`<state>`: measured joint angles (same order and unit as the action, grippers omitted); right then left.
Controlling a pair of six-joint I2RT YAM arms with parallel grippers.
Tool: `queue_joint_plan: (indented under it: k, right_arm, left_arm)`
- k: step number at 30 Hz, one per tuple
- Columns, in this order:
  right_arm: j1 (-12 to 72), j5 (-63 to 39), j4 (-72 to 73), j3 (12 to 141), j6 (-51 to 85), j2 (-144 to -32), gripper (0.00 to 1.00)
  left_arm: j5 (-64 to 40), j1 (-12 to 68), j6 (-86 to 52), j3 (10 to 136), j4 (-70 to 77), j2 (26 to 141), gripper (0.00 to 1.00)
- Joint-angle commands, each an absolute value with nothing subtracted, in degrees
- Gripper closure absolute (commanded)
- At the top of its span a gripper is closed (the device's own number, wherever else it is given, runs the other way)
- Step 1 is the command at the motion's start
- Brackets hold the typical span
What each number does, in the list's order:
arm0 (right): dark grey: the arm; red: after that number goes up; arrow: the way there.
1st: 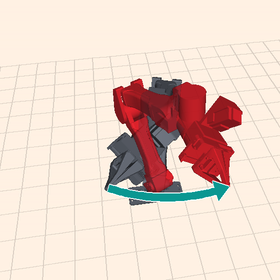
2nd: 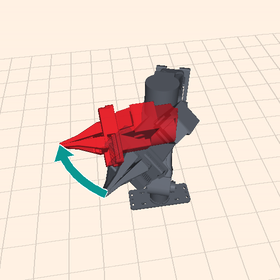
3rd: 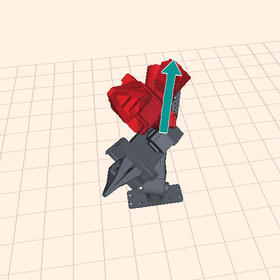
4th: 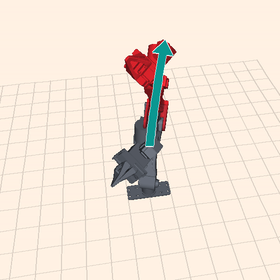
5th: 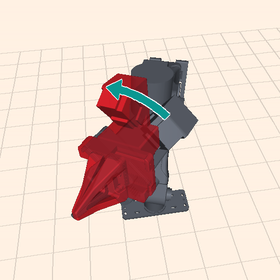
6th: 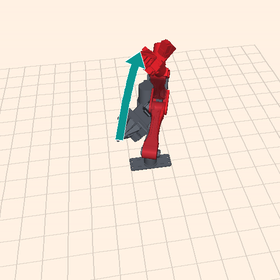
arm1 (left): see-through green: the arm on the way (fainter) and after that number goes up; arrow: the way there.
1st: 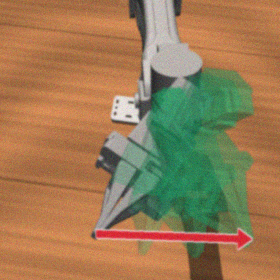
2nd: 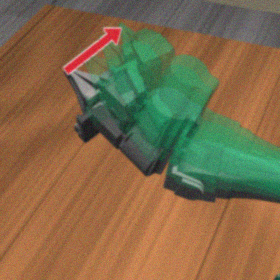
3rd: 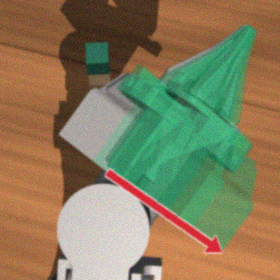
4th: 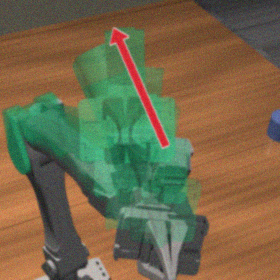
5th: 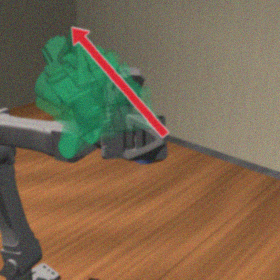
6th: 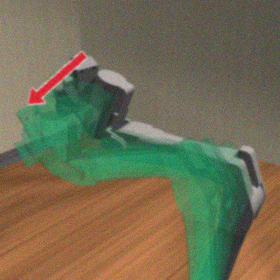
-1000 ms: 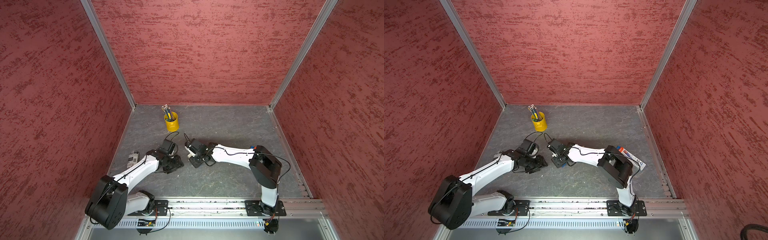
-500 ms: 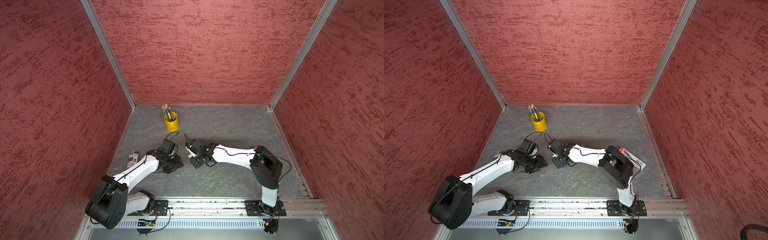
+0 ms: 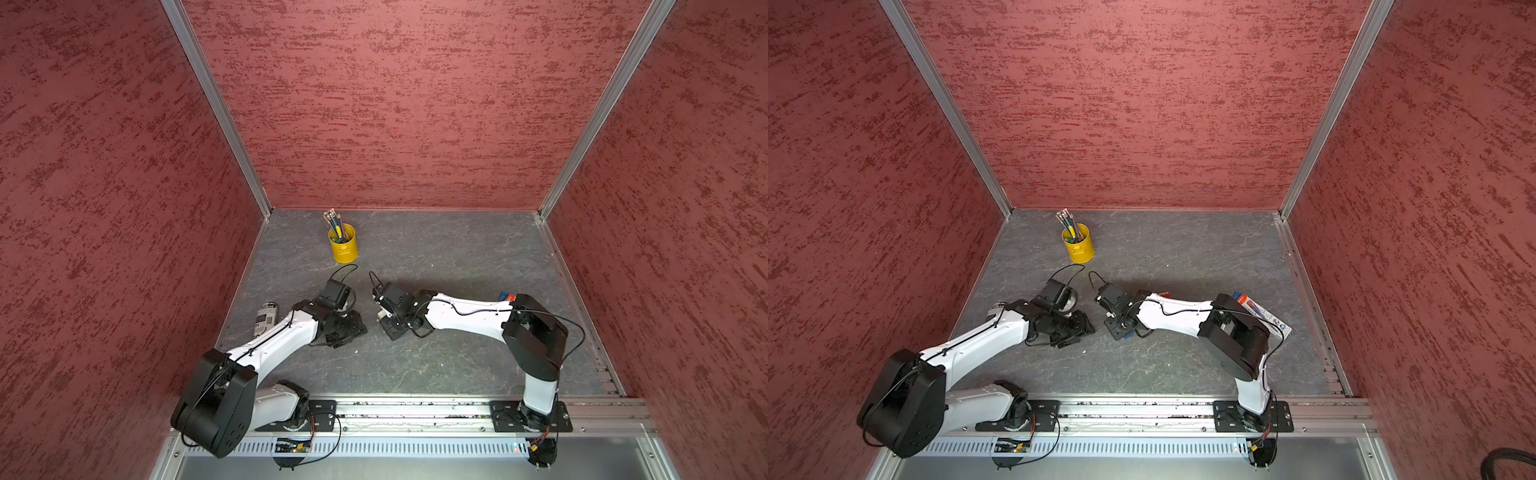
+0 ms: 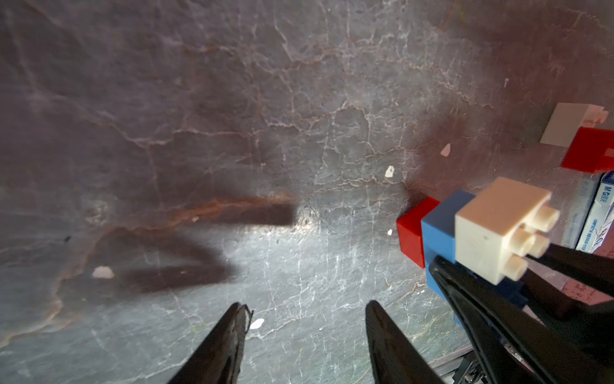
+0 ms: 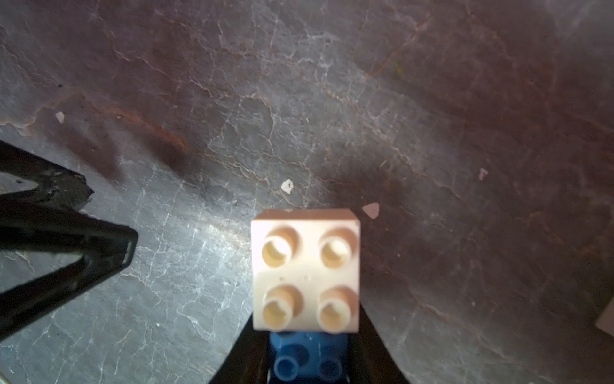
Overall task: Assemble the letter y with lego
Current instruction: Assemble the lego brick with the lego brick, then place the lego brick at the center of the board.
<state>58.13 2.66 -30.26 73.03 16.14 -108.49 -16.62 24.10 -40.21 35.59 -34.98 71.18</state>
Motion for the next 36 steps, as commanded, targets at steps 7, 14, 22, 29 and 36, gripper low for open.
queue_joint_plan:
  k: [7,14,22,29,36]
  right_arm:
    - [59.06,4.77,-33.25,73.19,15.68,-112.79,0.7]
    - [59.4,3.96,-36.09,73.47,14.57,-115.11,0.72]
    - [59.42,2.9,-36.74,73.34,13.89,-116.62,0.75]
    - [59.41,2.29,-36.21,72.86,13.69,-117.05,0.76]
    - [59.48,2.55,-36.91,74.01,13.44,-116.51,0.76]
  left_arm:
    - [-16.52,23.79,-40.32,34.08,-34.14,70.52,0.4]
    - [-16.34,23.78,-40.48,33.67,-33.77,70.3,0.4]
    - [-16.3,23.73,-40.61,33.31,-33.47,70.4,0.4]
    - [-16.24,23.42,-40.61,33.23,-33.6,70.22,0.4]
    - [-16.33,23.34,-40.52,33.26,-33.38,70.66,0.4]
